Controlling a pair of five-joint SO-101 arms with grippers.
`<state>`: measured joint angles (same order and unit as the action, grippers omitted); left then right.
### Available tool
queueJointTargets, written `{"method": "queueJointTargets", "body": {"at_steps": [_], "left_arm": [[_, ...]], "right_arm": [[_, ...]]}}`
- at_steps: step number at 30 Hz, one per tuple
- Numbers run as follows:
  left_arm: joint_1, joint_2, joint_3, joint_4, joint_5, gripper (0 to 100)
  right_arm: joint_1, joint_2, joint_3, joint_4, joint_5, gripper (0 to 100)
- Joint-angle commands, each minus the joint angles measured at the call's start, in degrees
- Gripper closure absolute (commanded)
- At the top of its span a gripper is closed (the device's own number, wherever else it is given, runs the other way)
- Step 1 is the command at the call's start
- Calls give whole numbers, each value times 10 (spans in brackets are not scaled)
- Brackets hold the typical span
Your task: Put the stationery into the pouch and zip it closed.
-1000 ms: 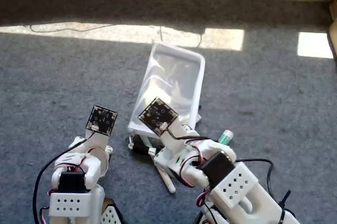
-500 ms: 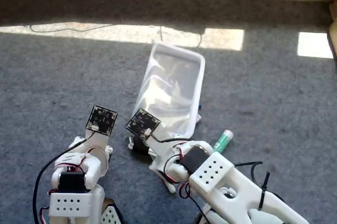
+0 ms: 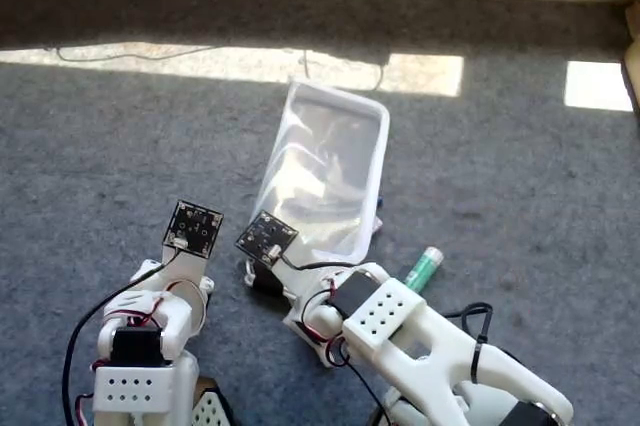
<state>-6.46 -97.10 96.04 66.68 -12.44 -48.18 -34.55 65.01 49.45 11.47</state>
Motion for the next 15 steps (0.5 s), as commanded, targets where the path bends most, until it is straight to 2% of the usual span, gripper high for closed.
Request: {"method": "queueJointTargets", "body": {"at_steps": [1,4,7,15], "left_arm": [[-5,0,14,4,4,993],[-5,0,14,4,4,993],[-5,0,14,4,4,993],[-5,0,14,4,4,993]], "right_arm": [[-5,19,-2,-7,7,896],[-4,35,-2,-7,7,910],[-3,36,-2,-7,7,991],[15,-36,-41,105,41,993]]}}
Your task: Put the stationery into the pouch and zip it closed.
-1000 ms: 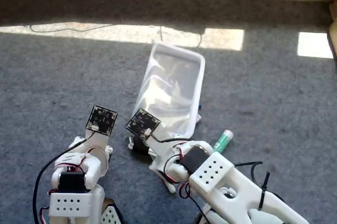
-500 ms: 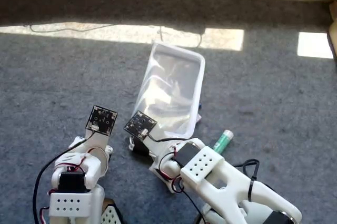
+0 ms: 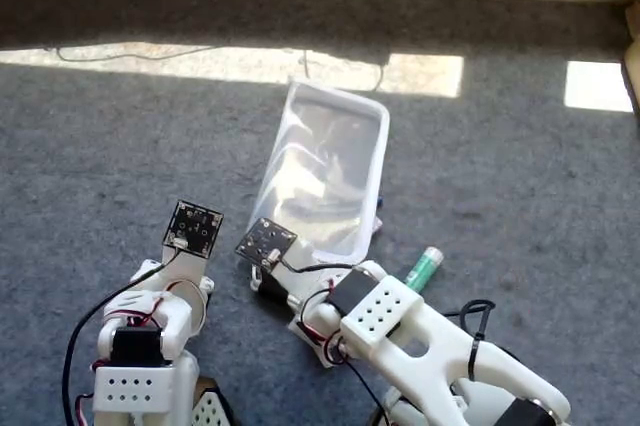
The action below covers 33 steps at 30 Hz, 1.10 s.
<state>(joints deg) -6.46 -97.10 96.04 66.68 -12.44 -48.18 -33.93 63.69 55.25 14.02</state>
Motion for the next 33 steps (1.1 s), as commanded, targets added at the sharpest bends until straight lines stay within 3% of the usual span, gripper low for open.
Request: {"method": "queueJointTargets", "body": {"at_steps": [1,9,21,28,33], "left_arm": [[-5,0,14,4,4,993],[-5,0,14,4,4,993],[-5,0,14,4,4,993],[-5,0,14,4,4,993],[-5,0,14,4,4,993]], "right_arm": [[28,-54,-33,58,17,993],[113,-83,-36,81,18,993],[161,-88,-40,147,50,990],[163,-89,-79,152,50,811],[160,-89,-121,182,48,800]]}}
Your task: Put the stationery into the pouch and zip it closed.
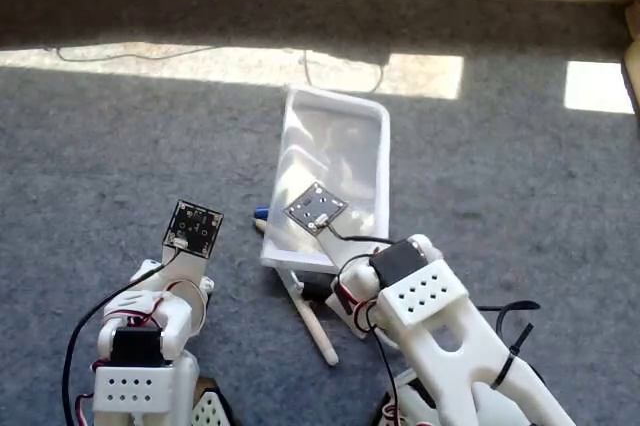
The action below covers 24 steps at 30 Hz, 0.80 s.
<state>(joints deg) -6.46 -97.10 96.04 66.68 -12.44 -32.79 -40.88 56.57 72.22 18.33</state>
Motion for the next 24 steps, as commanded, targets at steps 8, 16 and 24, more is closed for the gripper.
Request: {"method": "queueJointTargets", "body": {"at_steps": [8,16,24], "left_arm": [[-5,0,14,4,4,993],[-5,0,14,4,4,993],[-5,0,14,4,4,993]], "right_arm": [[-73,-14,-89,0,6,800],[-98,-12,-66,-107,7,800],[-108,-12,7,-175,8,800]]}}
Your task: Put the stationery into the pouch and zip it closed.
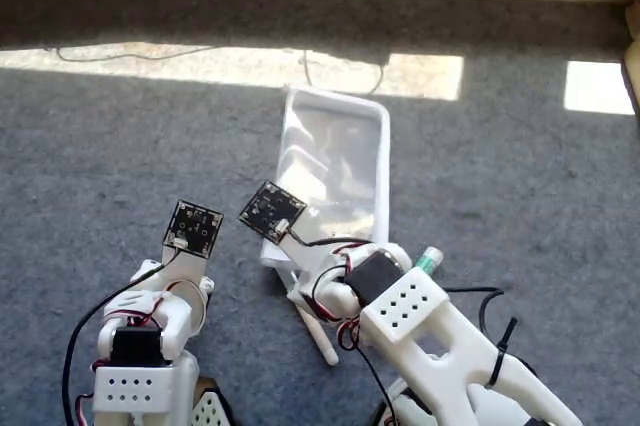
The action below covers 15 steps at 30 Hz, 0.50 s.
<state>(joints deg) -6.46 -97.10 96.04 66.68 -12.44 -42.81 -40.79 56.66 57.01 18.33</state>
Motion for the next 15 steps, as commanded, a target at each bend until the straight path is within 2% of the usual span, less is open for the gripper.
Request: {"method": "queueJointTargets", "body": {"at_steps": [1,9,15], "left_arm": [[-5,0,14,4,4,993],[-5,0,14,4,4,993],[-5,0,14,4,4,993]], "right_arm": [[-7,-13,9,-23,8,800],[-9,-13,33,-24,31,800],[-46,-13,46,-22,27,800]]}}
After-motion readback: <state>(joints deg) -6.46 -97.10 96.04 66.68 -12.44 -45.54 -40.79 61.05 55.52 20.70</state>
